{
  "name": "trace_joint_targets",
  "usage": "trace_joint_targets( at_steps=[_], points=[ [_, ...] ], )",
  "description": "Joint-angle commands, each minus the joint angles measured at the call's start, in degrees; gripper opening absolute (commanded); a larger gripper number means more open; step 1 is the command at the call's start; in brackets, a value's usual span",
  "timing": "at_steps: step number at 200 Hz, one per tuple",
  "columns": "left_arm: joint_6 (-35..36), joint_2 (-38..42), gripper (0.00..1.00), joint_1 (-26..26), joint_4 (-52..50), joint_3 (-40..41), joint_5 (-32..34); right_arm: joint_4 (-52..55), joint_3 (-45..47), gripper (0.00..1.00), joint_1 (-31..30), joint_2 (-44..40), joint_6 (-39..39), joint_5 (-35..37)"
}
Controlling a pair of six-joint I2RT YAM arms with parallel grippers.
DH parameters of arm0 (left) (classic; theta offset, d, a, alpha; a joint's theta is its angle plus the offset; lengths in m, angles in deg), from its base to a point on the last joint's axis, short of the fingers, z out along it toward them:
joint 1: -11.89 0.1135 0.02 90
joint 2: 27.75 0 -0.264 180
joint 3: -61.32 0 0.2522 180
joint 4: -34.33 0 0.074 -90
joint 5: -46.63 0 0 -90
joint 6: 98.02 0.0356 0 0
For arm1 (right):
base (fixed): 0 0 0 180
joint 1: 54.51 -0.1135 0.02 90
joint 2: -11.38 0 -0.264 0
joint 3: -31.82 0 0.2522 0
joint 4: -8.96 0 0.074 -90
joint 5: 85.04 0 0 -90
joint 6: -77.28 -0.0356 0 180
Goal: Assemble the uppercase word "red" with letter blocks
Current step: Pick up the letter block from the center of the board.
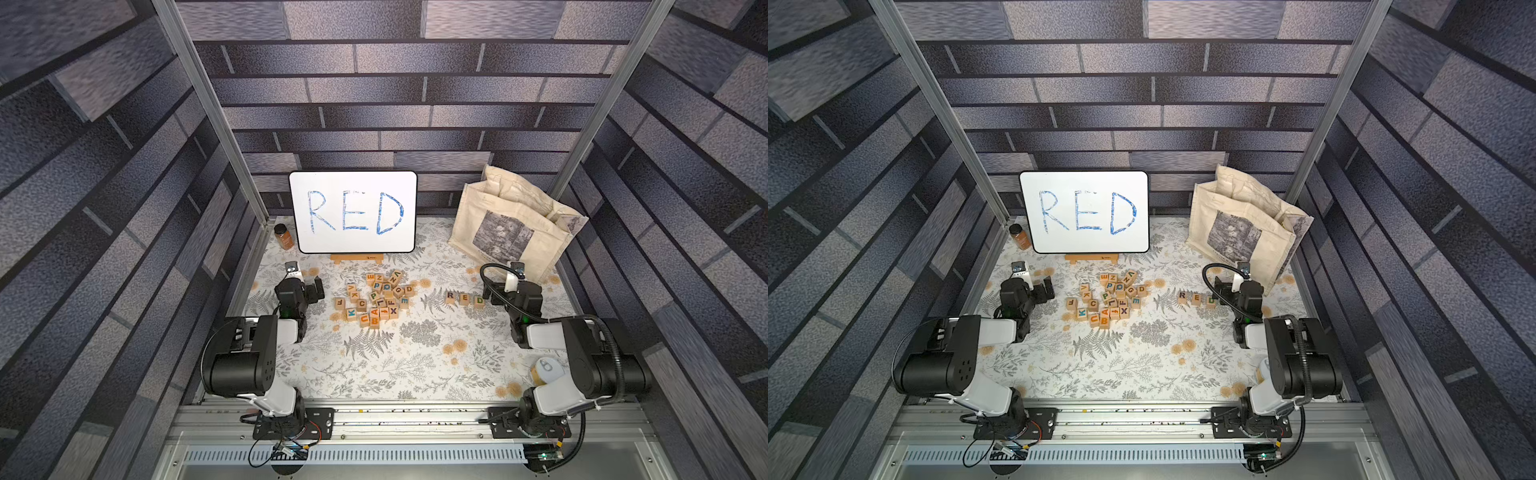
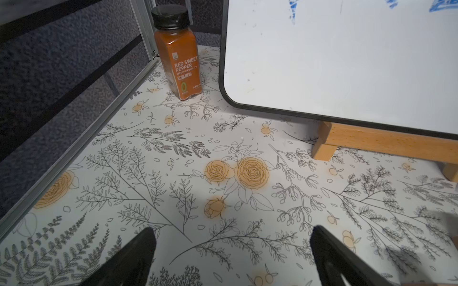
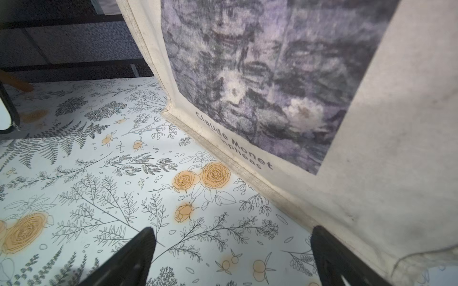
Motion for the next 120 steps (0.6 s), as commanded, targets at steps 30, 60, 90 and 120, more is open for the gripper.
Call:
trace_joint_targets(
  at_steps=[30,60,90,120],
  points=[
    [0.54,0.68,1.0,0.51,0.71,-0.03,-1.38,-1.41,0.34,1.0,0.25,0.14,0.2,0.13],
    [0.49,0.68,1.0,0.45,0.77,-0.05,-1.38,-1.41,0.33,1.0,0.25,0.17,0.11,0.11],
    [0.39,0.68,1.0,0.56,0.76,-0.07,-1.62,-1.43,0.26,1.0,0.25,0.1,0.08,0.13],
    [0.45,0.61,1.0,0.58,0.59,-0.18,-1.69,-1.41,0.33,1.0,0.25,0.08,0.16,0.13]
  ],
)
